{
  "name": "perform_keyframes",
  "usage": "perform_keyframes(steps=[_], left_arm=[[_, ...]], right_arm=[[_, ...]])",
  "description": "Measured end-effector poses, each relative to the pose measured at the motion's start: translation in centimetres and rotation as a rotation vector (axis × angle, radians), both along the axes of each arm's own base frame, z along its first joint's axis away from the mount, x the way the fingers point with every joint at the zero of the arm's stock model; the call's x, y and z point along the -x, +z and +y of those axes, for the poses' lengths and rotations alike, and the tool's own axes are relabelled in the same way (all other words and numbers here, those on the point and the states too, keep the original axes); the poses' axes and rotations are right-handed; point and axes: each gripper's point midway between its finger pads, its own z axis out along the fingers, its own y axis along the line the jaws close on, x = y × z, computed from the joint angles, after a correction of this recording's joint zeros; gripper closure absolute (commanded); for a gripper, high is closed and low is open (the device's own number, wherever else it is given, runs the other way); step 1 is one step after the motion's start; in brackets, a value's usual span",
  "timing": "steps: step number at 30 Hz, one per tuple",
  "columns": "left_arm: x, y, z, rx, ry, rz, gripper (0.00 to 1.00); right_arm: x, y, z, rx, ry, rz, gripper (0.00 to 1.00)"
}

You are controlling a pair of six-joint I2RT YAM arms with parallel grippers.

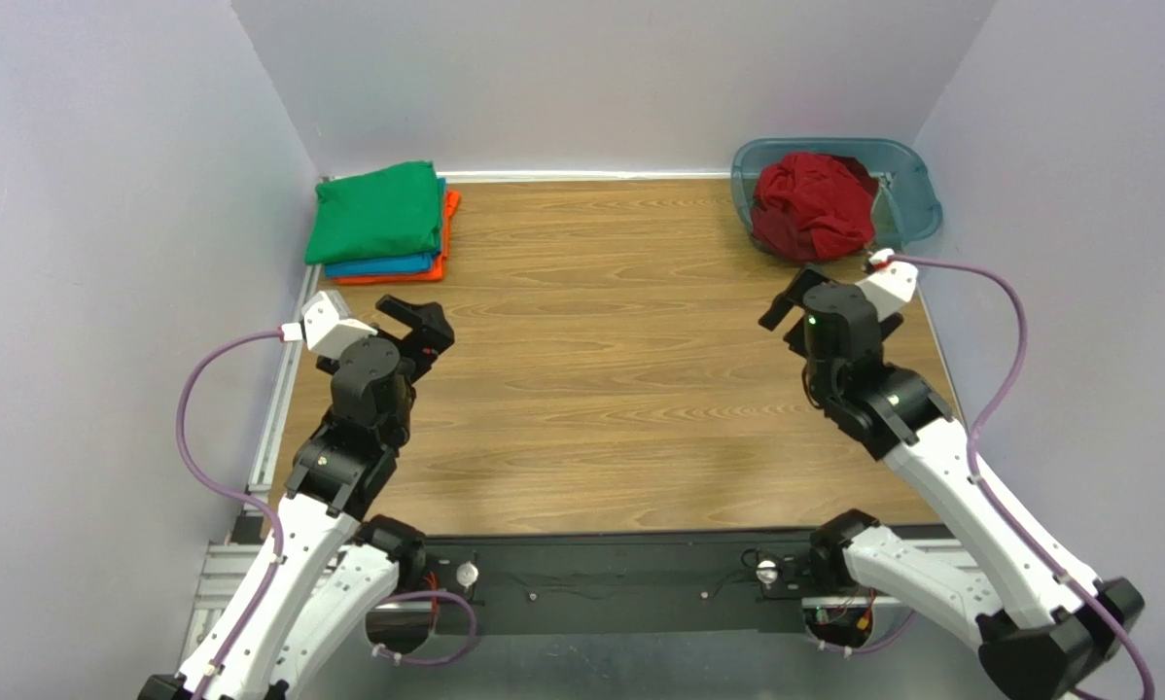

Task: Fold and stack the t-shirts
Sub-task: Grab the tshirt from the pile

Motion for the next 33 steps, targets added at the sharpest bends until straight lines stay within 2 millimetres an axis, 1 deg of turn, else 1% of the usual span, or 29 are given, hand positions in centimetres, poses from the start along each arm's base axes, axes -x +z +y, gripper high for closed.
perform_keyframes(steps=[4, 6, 8, 10, 12, 14, 16, 17, 19, 20, 21, 22, 24, 25, 28, 30, 33], left_arm=[[0.0, 0.0, 0.0, 0.006, 0.0, -0.02, 0.02], [0.0, -0.2, 0.0, 0.006, -0.003, -0.032, 0.02], [-0.2, -0.5, -0.1, 0.004, -0.006, -0.046, 0.02], [-0.3, -0.8, -0.1, 0.0, -0.007, -0.049, 0.02], [-0.4, -0.9, -0.1, -0.001, -0.005, -0.05, 0.02], [-0.5, -0.9, -0.1, -0.004, -0.005, -0.055, 0.02], [-0.7, -1.0, -0.2, -0.01, -0.005, -0.054, 0.02], [-0.8, -1.1, -0.2, -0.012, -0.005, -0.056, 0.02], [-0.9, -1.3, -0.2, -0.017, -0.005, -0.053, 0.02], [-1.0, -1.5, -0.2, -0.021, -0.006, -0.052, 0.02], [-1.1, -1.6, -0.3, -0.024, -0.007, -0.05, 0.02], [-1.2, -1.8, -0.3, -0.028, -0.007, -0.046, 0.02], [-1.3, -2.0, -0.4, -0.032, -0.008, -0.042, 0.02], [-1.5, -2.2, -0.4, -0.037, -0.008, -0.037, 0.02], [-1.7, -3.0, -0.5, -0.049, -0.01, -0.012, 0.02], [-1.8, -3.2, -0.5, -0.053, -0.01, -0.004, 0.02], [-1.9, -3.5, -0.6, -0.057, -0.01, 0.005, 0.02]], right_arm=[[-1.2, -2.6, 0.6, 0.083, 0.013, 0.11, 0.0], [-1.9, -3.5, 0.9, 0.125, 0.023, 0.153, 0.0], [-3.1, -4.1, 1.4, 0.165, 0.03, 0.202, 0.0], [-4.5, -4.3, 2.1, 0.183, 0.033, 0.223, 0.0], [-6.3, -4.5, 2.6, 0.219, 0.04, 0.249, 0.0], [-8.3, -4.9, 2.6, 0.246, 0.038, 0.287, 0.0], [-11.3, -4.9, 1.7, 0.256, 0.016, 0.307, 0.0], [-12.4, -4.9, 1.3, 0.257, 0.008, 0.314, 0.0], [-16.3, -5.0, -0.8, 0.25, -0.034, 0.327, 0.0], [-17.9, -5.2, -1.9, 0.243, -0.046, 0.335, 0.0], [-18.7, -5.2, -2.6, 0.243, -0.051, 0.34, 0.0], [-20.4, -5.4, -3.6, 0.234, -0.052, 0.342, 0.0], [-23.2, -6.1, -5.6, 0.216, -0.043, 0.352, 0.0], [-24.0, -6.2, -6.2, 0.213, -0.046, 0.352, 0.0], [-26.9, -7.5, -8.6, 0.213, -0.017, 0.365, 0.0], [-28.0, -8.4, -9.5, 0.216, 0.01, 0.378, 0.0], [-29.5, -9.9, -9.4, 0.212, 0.087, 0.394, 0.0]])
